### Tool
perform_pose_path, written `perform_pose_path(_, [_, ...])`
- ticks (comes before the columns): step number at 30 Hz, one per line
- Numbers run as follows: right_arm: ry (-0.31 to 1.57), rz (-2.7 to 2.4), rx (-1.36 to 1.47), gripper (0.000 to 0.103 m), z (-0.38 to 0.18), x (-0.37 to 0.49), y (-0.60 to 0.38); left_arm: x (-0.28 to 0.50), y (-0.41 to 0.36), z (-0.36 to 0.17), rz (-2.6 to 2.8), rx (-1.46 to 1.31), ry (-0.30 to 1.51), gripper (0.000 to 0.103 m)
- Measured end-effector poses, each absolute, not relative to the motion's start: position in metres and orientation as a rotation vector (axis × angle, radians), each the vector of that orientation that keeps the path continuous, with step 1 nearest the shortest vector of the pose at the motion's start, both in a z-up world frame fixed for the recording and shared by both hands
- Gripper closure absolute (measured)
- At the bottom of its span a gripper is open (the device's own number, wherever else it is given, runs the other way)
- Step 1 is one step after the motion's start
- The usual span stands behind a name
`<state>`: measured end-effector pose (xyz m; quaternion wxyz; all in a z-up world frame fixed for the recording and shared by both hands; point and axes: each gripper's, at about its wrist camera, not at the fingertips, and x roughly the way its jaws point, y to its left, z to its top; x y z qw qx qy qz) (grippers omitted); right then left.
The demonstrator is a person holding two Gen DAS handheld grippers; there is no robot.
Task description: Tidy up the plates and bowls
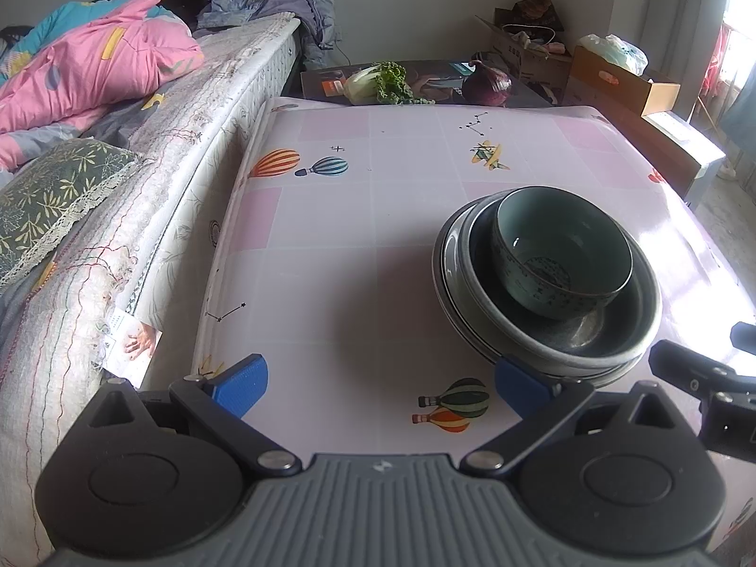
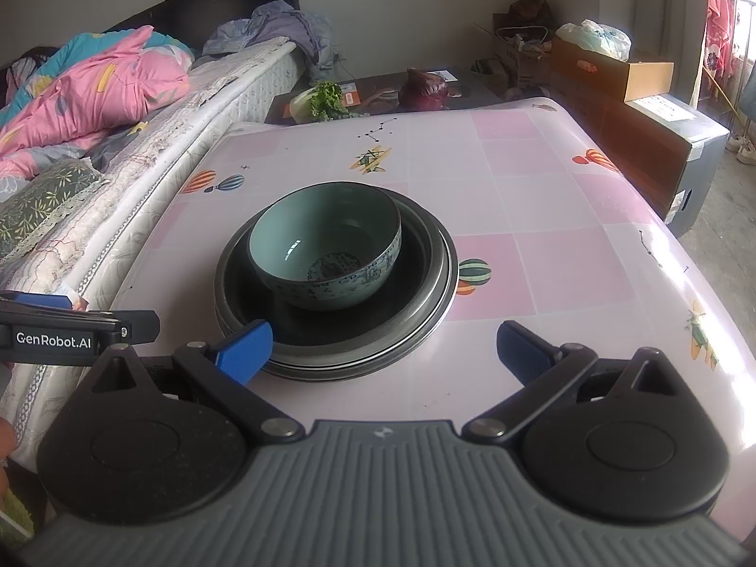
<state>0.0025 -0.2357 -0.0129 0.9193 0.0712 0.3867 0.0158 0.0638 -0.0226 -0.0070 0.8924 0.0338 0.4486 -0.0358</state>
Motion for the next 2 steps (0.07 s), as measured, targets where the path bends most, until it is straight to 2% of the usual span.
perform_pose_path(2, [0.795,0.033,0.147,0.001,-0.0129,0.0025,-0.2358,0.0639,-0.0227,-0.0070,-0.074,0.071,0.930,0.000])
